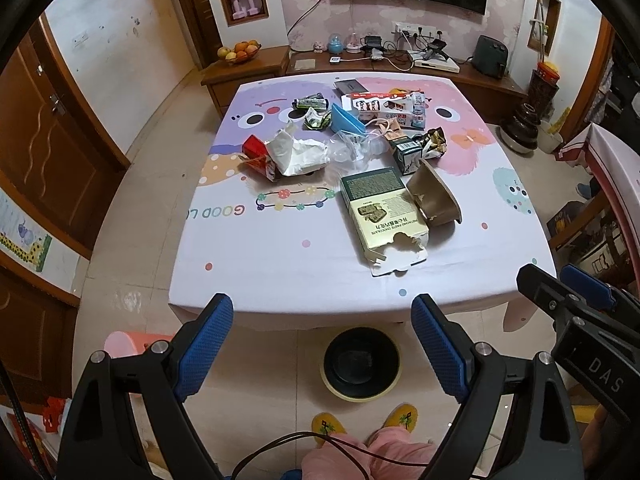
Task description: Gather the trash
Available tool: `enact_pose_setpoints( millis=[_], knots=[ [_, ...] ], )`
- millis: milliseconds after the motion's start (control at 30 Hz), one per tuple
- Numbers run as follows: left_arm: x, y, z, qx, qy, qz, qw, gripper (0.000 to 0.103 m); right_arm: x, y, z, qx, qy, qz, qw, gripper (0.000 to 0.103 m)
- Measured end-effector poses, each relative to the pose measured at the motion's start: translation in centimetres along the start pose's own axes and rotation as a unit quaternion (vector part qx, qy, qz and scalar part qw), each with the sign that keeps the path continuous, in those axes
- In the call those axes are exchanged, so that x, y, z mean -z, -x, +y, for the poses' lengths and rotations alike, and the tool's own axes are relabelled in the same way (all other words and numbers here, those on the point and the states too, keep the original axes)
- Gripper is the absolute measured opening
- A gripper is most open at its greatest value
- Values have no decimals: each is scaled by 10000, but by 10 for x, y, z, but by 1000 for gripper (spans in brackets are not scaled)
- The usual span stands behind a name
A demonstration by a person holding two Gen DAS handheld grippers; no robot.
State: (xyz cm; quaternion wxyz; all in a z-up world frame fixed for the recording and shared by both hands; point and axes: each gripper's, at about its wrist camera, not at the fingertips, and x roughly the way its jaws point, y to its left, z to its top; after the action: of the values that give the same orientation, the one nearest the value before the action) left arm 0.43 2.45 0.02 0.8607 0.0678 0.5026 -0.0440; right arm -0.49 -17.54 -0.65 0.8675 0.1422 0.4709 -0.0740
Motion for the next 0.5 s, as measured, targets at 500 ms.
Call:
enact_pose_setpoints(
  millis=[500],
  knots=[
    [-10, -5, 29, 119, -222, -138, 9996, 89, -3, 1, 23, 314, -161, -186, 9992, 62]
  ],
)
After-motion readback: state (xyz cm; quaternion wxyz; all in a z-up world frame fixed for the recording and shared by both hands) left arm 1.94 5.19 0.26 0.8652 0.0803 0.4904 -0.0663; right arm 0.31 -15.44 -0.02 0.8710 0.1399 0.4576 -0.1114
